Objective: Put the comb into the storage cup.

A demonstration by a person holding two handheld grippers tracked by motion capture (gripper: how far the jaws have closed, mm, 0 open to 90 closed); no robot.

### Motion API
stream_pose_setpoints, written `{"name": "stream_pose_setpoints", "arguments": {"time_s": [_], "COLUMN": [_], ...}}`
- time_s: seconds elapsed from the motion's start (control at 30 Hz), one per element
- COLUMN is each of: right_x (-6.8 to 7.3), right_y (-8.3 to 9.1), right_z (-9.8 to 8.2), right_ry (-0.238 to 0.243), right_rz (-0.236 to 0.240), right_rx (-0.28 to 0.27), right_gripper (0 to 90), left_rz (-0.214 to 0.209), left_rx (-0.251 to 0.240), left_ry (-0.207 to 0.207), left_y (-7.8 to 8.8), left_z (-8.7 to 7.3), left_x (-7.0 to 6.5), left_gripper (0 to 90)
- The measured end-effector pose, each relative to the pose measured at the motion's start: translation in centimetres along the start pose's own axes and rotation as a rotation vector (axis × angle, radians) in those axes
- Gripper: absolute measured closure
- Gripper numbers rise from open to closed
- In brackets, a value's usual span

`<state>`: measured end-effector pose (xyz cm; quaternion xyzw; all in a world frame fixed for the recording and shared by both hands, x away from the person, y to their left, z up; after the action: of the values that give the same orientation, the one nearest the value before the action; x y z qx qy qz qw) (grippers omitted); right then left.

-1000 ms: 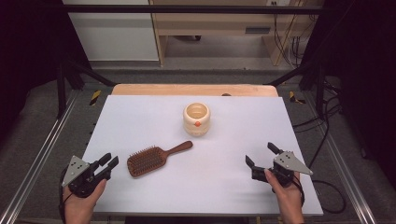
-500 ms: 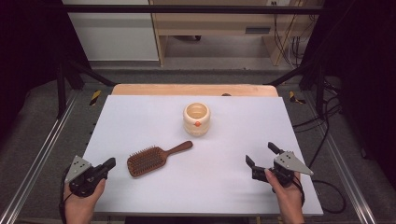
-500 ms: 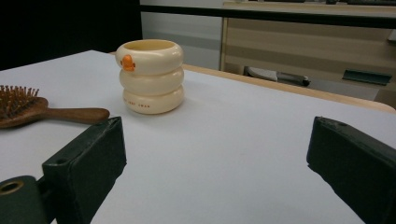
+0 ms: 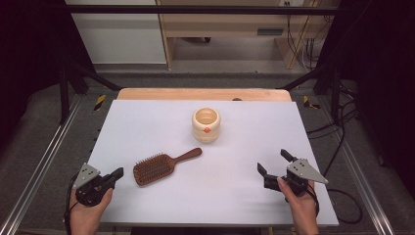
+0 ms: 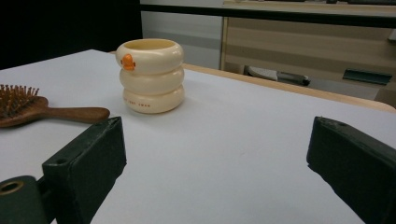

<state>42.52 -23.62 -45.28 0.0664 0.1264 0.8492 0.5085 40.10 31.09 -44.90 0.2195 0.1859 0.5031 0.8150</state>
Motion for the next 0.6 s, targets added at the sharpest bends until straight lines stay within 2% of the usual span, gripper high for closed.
{"name": "stream_pose_setpoints", "arguments": {"time_s": [0.13, 0.4, 0.6], "right_x": [0.0, 0.1, 0.0], "right_y": [0.0, 0.0, -0.1], "right_z": [-0.1, 0.0, -0.1], "right_ry": [-0.002, -0.002, -0.002], "right_rz": [-0.002, -0.002, 0.000], "right_rx": [0.005, 0.004, 0.006], "right_gripper": [4.9, 4.9, 4.9], "left_rz": [-0.016, -0.041, -0.058], "left_rx": [0.036, 0.075, 0.117], "left_ry": [0.003, -0.001, -0.017], "left_y": [-0.5, -1.0, -1.8], "left_z": [-0.2, -0.3, -0.5], "left_x": [0.0, -0.2, -1.0], "left_gripper": [90.0, 90.0, 90.0]}}
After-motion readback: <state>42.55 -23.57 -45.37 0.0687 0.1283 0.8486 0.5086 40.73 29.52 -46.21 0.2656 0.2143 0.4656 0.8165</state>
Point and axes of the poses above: each handheld gripper's, and its own axes: y roughly backward along the jaws, z roughly out of its top, x roughly to its left, the point moved 1 cm from there along -y, roughly forward along the jaws, and after that the axes turned 5 degrees about x, right-handed, at the moved point
